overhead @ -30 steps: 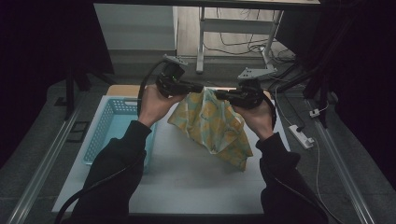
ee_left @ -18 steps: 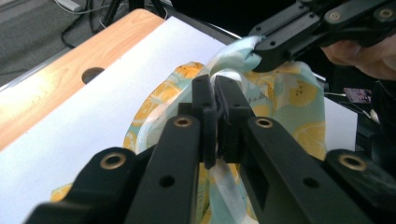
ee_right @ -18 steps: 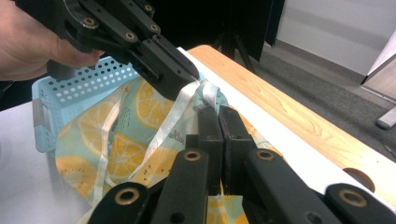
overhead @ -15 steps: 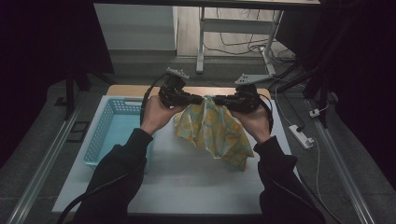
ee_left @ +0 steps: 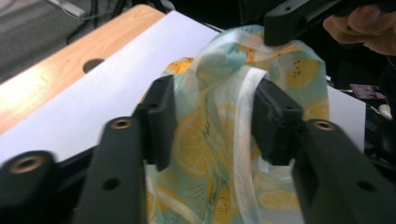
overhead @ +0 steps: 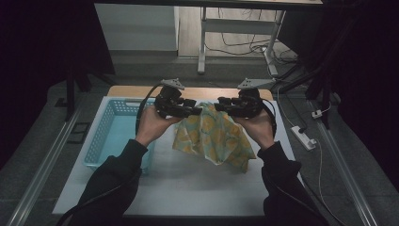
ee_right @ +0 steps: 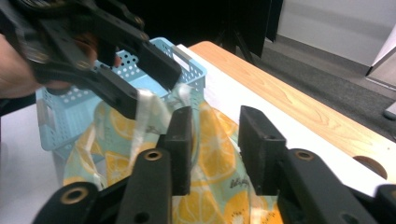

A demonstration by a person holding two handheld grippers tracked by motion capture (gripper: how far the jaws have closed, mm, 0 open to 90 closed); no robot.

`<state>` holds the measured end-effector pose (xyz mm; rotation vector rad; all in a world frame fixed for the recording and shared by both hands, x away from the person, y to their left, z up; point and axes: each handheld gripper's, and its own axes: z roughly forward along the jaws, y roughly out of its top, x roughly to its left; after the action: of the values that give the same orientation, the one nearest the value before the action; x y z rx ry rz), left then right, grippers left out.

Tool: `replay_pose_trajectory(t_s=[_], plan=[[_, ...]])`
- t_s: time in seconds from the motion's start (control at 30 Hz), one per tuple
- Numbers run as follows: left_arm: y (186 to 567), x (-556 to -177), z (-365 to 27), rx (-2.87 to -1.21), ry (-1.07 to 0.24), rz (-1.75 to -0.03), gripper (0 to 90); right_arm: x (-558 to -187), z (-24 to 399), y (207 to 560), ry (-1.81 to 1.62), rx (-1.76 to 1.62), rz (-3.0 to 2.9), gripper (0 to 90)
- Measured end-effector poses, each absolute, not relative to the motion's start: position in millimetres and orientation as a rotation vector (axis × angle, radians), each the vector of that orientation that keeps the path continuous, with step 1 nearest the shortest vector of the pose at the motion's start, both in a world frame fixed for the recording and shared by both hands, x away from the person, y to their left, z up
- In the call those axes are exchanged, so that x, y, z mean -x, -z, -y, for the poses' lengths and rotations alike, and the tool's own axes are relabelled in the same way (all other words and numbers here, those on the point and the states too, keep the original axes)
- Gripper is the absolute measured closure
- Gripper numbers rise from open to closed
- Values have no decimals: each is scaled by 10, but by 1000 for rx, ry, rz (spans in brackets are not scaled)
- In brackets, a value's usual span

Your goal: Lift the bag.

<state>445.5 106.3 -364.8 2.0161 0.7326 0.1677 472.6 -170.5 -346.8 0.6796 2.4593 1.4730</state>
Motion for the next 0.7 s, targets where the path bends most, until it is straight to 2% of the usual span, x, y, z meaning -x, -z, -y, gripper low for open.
replay_pose_trajectory(t_s=[0.07, 0.27, 0.5, 0.7], plan=[[3654, -4401, -1103, -2002, -187, -724, 402, -4712, 1717, 3479, -1461, -686, -2456, 616], [3733, -4253, -1222, -1992, -223, -725, 289, -4655, 1761, 3494, -1461, -697, -2437, 525], [3838, -4107, -1326, -1996, -219, -769, 178, -4581, 1826, 3540, -1491, -720, -2433, 449], [3927, -3987, -1396, -1996, -207, -776, 129, -4500, 1875, 3600, -1513, -731, -2465, 392]])
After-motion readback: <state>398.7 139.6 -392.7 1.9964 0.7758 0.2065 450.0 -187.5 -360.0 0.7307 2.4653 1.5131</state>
